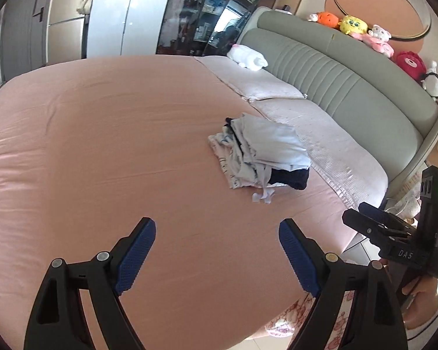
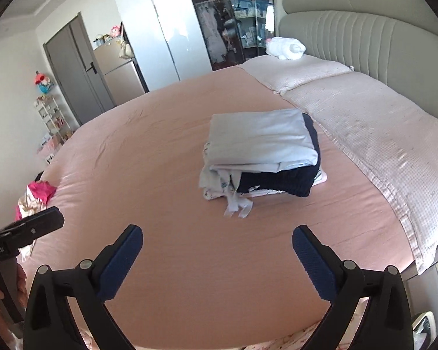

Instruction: Fold clothes

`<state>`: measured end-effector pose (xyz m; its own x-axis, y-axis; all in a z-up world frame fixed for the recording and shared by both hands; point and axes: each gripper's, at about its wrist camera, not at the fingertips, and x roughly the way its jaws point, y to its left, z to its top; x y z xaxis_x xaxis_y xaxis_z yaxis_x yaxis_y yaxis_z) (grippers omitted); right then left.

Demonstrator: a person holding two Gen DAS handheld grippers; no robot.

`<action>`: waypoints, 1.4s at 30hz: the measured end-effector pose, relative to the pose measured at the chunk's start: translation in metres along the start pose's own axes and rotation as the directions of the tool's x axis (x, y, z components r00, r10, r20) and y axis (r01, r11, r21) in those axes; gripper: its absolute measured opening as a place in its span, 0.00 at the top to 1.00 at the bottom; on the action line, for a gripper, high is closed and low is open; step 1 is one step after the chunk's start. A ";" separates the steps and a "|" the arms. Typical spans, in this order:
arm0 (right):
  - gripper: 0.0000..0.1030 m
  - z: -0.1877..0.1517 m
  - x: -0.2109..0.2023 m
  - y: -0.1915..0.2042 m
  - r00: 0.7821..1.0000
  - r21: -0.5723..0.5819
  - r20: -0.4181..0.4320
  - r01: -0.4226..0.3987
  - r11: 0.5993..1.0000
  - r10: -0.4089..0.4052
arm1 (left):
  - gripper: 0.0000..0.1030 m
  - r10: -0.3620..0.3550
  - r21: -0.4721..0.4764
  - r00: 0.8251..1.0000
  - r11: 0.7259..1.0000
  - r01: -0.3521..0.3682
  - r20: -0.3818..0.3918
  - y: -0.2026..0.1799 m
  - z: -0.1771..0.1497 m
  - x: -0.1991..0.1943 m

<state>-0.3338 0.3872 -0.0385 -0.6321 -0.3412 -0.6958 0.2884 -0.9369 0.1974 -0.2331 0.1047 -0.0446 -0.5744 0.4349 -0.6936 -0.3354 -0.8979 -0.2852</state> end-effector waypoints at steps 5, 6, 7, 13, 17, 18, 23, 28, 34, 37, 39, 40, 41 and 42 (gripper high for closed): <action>0.00 -0.028 -0.004 0.081 0.997 -0.092 -0.025 -0.074 0.993 0.071 | 0.16 0.074 -0.061 0.997 0.995 -0.073 0.013 0.034 -0.035 -0.051; 0.00 -0.033 -0.003 0.098 0.996 -0.110 -0.030 -0.090 0.990 0.087 | 0.16 0.101 -0.062 0.995 0.993 -0.100 0.012 0.040 -0.043 -0.062; 0.00 -0.038 -0.003 0.114 0.994 -0.121 -0.037 -0.109 0.987 0.105 | 0.16 0.127 -0.066 0.992 0.990 -0.125 0.019 0.045 -0.049 -0.074; 0.00 -0.065 -0.011 0.200 0.975 -0.181 -0.083 -0.220 0.959 0.208 | 0.16 0.227 -0.139 0.971 0.967 -0.216 0.072 0.079 -0.083 -0.142; 0.00 -0.078 -0.030 0.244 0.964 -0.246 -0.081 -0.265 0.932 0.253 | 0.16 0.288 -0.175 0.954 0.947 -0.270 0.089 0.098 -0.100 -0.173; 0.00 -0.081 -0.035 0.252 0.963 -0.261 -0.077 -0.270 0.927 0.259 | 0.16 0.299 -0.184 0.950 0.943 -0.279 0.091 0.102 -0.104 -0.179; 0.00 -0.088 -0.053 0.277 0.960 -0.301 -0.071 -0.281 0.911 0.272 | 0.16 0.336 -0.208 0.936 0.928 -0.311 0.100 0.115 -0.113 -0.195; 0.00 -0.085 -0.066 0.283 0.971 -0.302 -0.042 -0.238 0.923 0.237 | 0.16 0.390 -0.213 0.917 0.906 -0.365 0.089 0.116 -0.110 -0.204; 0.00 -0.073 -0.087 0.273 0.987 -0.262 0.009 -0.155 0.952 0.163 | 0.16 0.489 -0.192 0.864 0.865 -0.464 0.116 0.102 -0.100 -0.213; 0.00 -0.067 -0.099 0.265 0.990 -0.243 0.035 -0.124 0.962 0.137 | 0.16 0.508 -0.201 0.852 0.854 -0.480 0.125 0.097 -0.093 -0.218; 0.00 -0.062 -0.107 0.260 0.991 -0.235 0.052 -0.107 0.966 0.123 | 0.16 0.526 -0.201 0.839 0.845 -0.496 0.138 0.094 -0.088 -0.224; 0.00 -0.059 -0.110 0.257 0.991 -0.231 0.061 -0.099 0.968 0.116 | 0.16 0.536 -0.203 0.831 0.839 -0.505 0.148 0.093 -0.086 -0.228; 0.00 -0.057 -0.114 0.255 0.991 -0.229 0.071 -0.091 0.969 0.110 | 0.16 0.541 -0.209 0.825 0.836 -0.507 0.161 0.091 -0.084 -0.233; 0.00 -0.055 -0.117 0.254 0.991 -0.224 0.082 -0.081 0.971 0.102 | 0.16 0.547 -0.215 0.819 0.833 -0.510 0.175 0.089 -0.082 -0.238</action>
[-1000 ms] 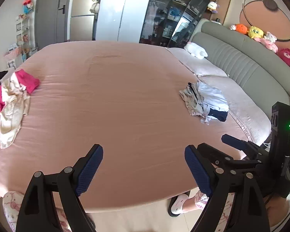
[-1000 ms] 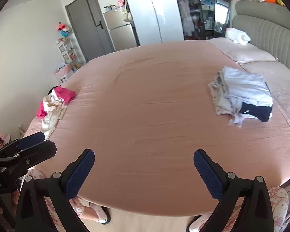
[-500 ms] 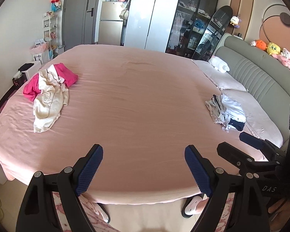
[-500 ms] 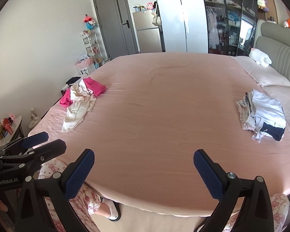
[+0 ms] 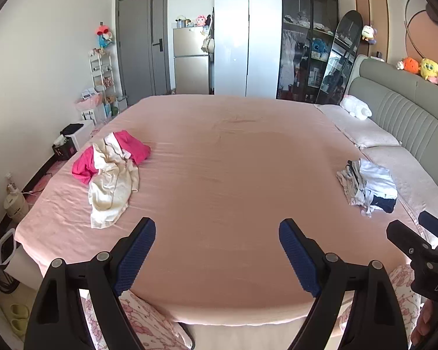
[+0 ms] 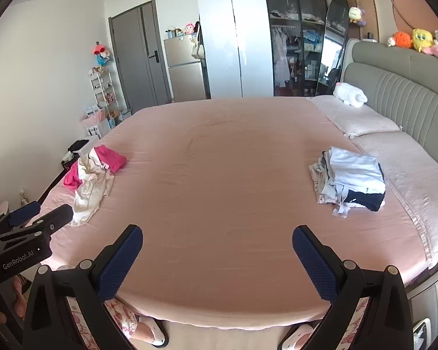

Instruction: Fold clothes

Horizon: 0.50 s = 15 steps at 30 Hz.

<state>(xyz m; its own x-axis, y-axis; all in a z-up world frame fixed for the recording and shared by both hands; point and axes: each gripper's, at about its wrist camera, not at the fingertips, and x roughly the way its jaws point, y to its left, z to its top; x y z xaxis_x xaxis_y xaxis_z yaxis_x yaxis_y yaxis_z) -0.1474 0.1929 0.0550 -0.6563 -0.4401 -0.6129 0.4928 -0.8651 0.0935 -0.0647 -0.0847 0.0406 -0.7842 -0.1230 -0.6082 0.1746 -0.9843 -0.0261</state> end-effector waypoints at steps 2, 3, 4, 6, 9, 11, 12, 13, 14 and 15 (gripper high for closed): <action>0.00 0.002 -0.004 -0.001 1.000 0.004 0.013 0.008 1.000 -0.008 | 0.16 0.006 -0.020 0.999 1.000 -0.005 0.035 0.003 0.004 -0.010; 0.00 0.003 -0.006 -0.001 1.000 0.005 0.018 0.009 1.000 -0.009 | 0.16 0.007 -0.033 0.999 0.999 -0.005 0.054 0.005 0.006 -0.015; 0.00 0.003 -0.007 -0.001 1.000 0.007 0.023 0.009 1.000 -0.009 | 0.16 0.012 -0.036 0.998 0.999 -0.010 0.063 0.006 0.007 -0.018; 0.00 0.003 -0.004 0.002 1.000 0.000 0.017 0.002 1.000 -0.002 | 0.16 0.029 -0.032 0.997 0.999 -0.027 0.070 0.007 0.008 -0.020; 0.00 0.004 -0.001 0.009 1.000 -0.015 0.012 -0.014 1.000 0.014 | 0.16 0.047 -0.034 0.997 0.998 -0.045 0.059 0.011 0.007 -0.018; 0.00 0.007 0.000 0.013 0.999 -0.019 0.022 -0.028 0.999 0.028 | 0.16 0.053 -0.040 0.997 0.998 -0.051 0.050 0.014 0.006 -0.014; 0.00 0.008 -0.001 0.014 0.999 -0.022 0.030 -0.030 0.999 0.031 | 0.16 0.055 -0.044 0.997 0.998 -0.053 0.046 0.016 0.005 -0.012; 0.00 0.009 -0.001 0.016 0.999 -0.022 0.037 -0.028 0.999 0.029 | 0.16 0.056 -0.048 0.998 0.997 -0.054 0.042 0.018 0.005 -0.011; 0.00 0.010 -0.001 0.017 0.999 -0.023 0.043 -0.026 0.999 0.027 | 0.16 0.048 -0.050 0.998 0.998 -0.046 0.041 0.018 0.004 -0.010; 0.00 0.010 -0.002 0.018 0.998 -0.023 0.050 -0.024 0.999 0.025 | 0.16 0.036 -0.054 0.998 0.998 -0.034 0.042 0.019 0.004 -0.011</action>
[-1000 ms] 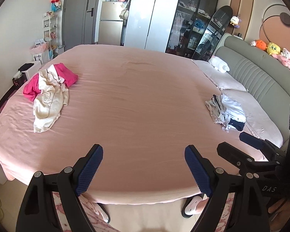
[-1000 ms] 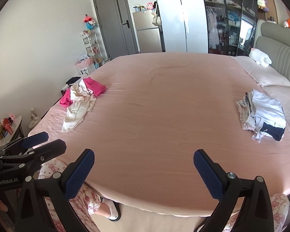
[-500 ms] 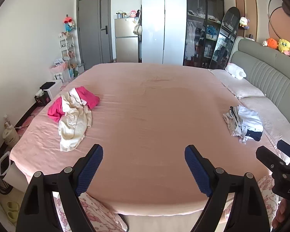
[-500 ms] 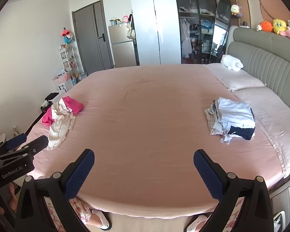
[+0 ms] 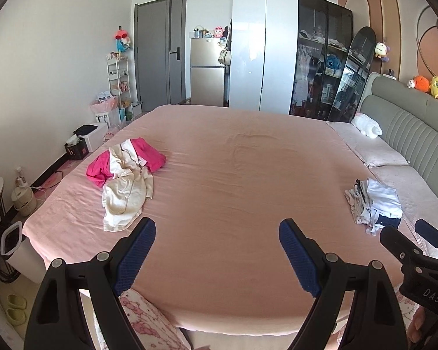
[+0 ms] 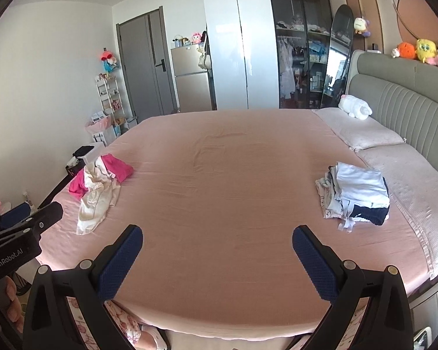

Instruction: Fold clothes

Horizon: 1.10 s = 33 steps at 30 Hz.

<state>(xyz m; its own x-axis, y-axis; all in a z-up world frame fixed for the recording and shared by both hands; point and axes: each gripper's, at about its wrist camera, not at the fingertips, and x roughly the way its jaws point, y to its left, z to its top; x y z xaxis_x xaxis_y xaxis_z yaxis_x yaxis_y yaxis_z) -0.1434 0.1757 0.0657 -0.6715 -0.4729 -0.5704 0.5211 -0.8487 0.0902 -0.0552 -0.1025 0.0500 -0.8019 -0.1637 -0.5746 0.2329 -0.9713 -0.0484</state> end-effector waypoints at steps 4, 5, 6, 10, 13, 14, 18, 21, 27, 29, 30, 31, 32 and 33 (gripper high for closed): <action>0.00 0.000 0.002 0.000 1.000 0.022 -0.014 -0.010 1.000 0.010 | 0.11 -0.035 -0.008 0.999 0.999 0.035 -0.003 -0.001 0.002 0.000; 0.00 0.000 0.002 0.000 1.000 0.024 -0.016 -0.008 1.000 0.008 | 0.08 -0.035 0.000 0.999 0.999 0.035 -0.004 -0.003 0.002 0.001; 0.00 0.000 0.002 -0.001 1.000 0.025 -0.016 -0.004 1.000 0.004 | 0.07 -0.039 0.000 0.999 0.999 0.039 -0.008 -0.004 0.001 0.002; 0.00 0.001 0.000 -0.003 1.000 0.028 -0.009 0.013 1.000 -0.013 | 0.05 -0.056 0.003 0.998 0.998 0.056 -0.026 -0.009 -0.002 0.007; 0.00 0.000 0.000 -0.006 1.000 0.027 -0.008 0.025 0.999 -0.025 | 0.05 -0.045 0.019 0.999 0.999 0.045 -0.026 -0.013 -0.004 0.008; 0.00 0.000 0.000 -0.006 1.000 0.026 -0.011 0.026 0.999 -0.026 | 0.05 -0.041 0.019 0.999 0.999 0.042 -0.025 -0.015 -0.005 0.008; 0.00 -0.002 0.003 -0.007 0.999 0.025 -0.023 0.025 0.999 -0.024 | 0.02 -0.031 0.013 0.999 0.999 0.031 -0.023 -0.015 -0.006 0.008; 0.00 -0.002 0.005 -0.007 0.999 0.023 -0.028 0.020 1.000 -0.019 | 0.00 -0.024 0.017 0.999 1.000 0.024 -0.024 -0.013 -0.007 0.009; 0.00 -0.004 0.008 -0.003 0.999 0.011 -0.037 0.013 1.000 -0.013 | 0.00 -0.027 0.011 0.999 1.000 0.028 -0.032 -0.010 -0.007 0.012; 0.00 -0.004 0.009 -0.002 0.999 0.008 -0.040 0.009 1.000 -0.009 | 0.00 -0.028 0.007 0.999 1.000 0.028 -0.027 -0.010 -0.008 0.012; 0.00 -0.004 0.009 -0.002 0.999 0.008 -0.041 0.009 1.000 -0.009 | 0.00 -0.028 0.004 0.999 1.000 0.028 -0.025 -0.010 -0.009 0.012; 0.00 -0.004 0.010 -0.002 0.999 0.009 -0.042 0.009 1.000 -0.008 | 0.00 -0.026 0.001 0.999 1.000 0.026 -0.022 -0.010 -0.009 0.011; 0.00 -0.005 0.010 -0.002 0.999 0.009 -0.043 0.009 1.000 -0.008 | 0.00 -0.023 -0.002 1.000 1.000 0.023 -0.020 -0.010 -0.010 0.011; 0.00 -0.005 0.010 -0.002 0.999 0.011 -0.045 0.008 1.000 -0.007 | 0.00 -0.022 0.000 1.000 1.000 0.022 -0.019 -0.010 -0.010 0.010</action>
